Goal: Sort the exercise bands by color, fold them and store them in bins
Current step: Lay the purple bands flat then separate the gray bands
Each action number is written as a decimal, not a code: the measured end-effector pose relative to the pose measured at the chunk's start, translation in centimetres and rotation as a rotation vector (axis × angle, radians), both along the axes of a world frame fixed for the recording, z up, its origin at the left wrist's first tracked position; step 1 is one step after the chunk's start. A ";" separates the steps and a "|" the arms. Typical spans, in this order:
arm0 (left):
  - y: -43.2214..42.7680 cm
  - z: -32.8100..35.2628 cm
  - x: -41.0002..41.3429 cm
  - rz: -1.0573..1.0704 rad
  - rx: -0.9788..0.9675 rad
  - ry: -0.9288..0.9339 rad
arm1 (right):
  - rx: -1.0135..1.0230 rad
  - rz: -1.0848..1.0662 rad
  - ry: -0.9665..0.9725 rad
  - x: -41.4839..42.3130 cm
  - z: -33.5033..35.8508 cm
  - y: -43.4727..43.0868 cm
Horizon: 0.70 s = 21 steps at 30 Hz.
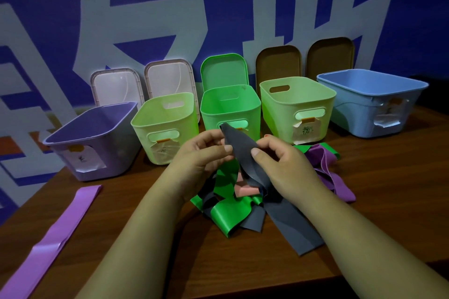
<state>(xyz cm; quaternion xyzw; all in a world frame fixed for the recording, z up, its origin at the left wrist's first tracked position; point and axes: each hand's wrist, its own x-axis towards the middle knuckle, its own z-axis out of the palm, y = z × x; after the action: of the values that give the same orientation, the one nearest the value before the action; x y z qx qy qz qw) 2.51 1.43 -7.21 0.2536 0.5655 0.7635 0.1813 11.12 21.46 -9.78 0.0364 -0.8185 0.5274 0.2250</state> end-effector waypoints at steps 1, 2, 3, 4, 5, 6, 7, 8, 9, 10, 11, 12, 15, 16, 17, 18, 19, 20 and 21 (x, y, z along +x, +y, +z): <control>0.0 0.0 0.1 -0.010 0.004 0.003 | -0.032 0.022 -0.001 0.0 0.0 0.0; 0.0 0.0 0.3 -0.017 0.004 0.005 | -0.071 0.042 -0.003 0.0 0.0 0.1; 0.1 0.1 0.5 -0.021 0.002 0.004 | -0.114 0.064 -0.006 0.1 0.1 0.2; 0.1 0.2 0.6 -0.018 -0.002 0.008 | -0.162 0.080 -0.012 0.1 0.1 0.2; 0.0 0.3 0.7 -0.017 -0.007 0.011 | -0.218 0.111 -0.018 0.1 0.2 0.3; 0.0 0.4 0.8 -0.022 -0.016 0.016 | -0.288 0.141 -0.016 0.1 0.3 0.4; 0.0 0.5 0.8 -0.027 -0.025 0.015 | -0.347 0.163 -0.001 0.1 0.3 0.5; -0.1 0.7 0.9 -0.030 -0.032 0.023 | -0.403 0.173 0.002 0.1 0.4 0.4; -0.1 0.9 1.1 -0.034 -0.033 0.029 | -0.435 0.177 0.004 0.3 0.5 0.3; -0.3 1.1 1.2 -0.040 -0.035 0.034 | -0.463 0.166 -0.007 0.5 0.7 0.2; -0.5 1.4 1.4 -0.056 -0.035 0.030 | -0.485 0.145 -0.013 0.6 0.8 0.3; -0.7 1.7 1.5 -0.071 -0.043 0.027 | -0.517 0.120 -0.030 0.9 1.0 0.4; -1.7 3.3 2.2 -0.102 -0.156 0.024 | -0.548 0.169 -0.117 1.6 1.7 1.3; -2.1 4.1 2.6 -0.117 -0.212 0.039 | -0.525 0.181 -0.148 1.7 2.0 1.7; -2.6 5.0 2.9 -0.145 -0.257 0.045 | -0.485 0.178 -0.169 1.9 2.4 2.1; -3.4 6.1 3.3 -0.175 -0.309 0.056 | -0.439 0.179 -0.173 2.1 3.0 2.5; -4.2 7.5 3.6 -0.212 -0.372 0.068 | -0.362 0.177 -0.173 2.5 3.7 3.0; -5.1 8.8 3.9 -0.264 -0.453 0.097 | -0.262 0.167 -0.180 2.8 4.5 3.5; -6.0 10.2 4.3 -0.312 -0.558 0.136 | -0.142 0.154 -0.183 3.2 5.4 3.9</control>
<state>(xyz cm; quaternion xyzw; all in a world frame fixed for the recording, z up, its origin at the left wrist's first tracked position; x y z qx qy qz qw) 6.80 -4.61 3.01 0.3280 0.7181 0.5235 0.3205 14.32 25.40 -4.40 0.0348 -0.7911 0.6007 0.1103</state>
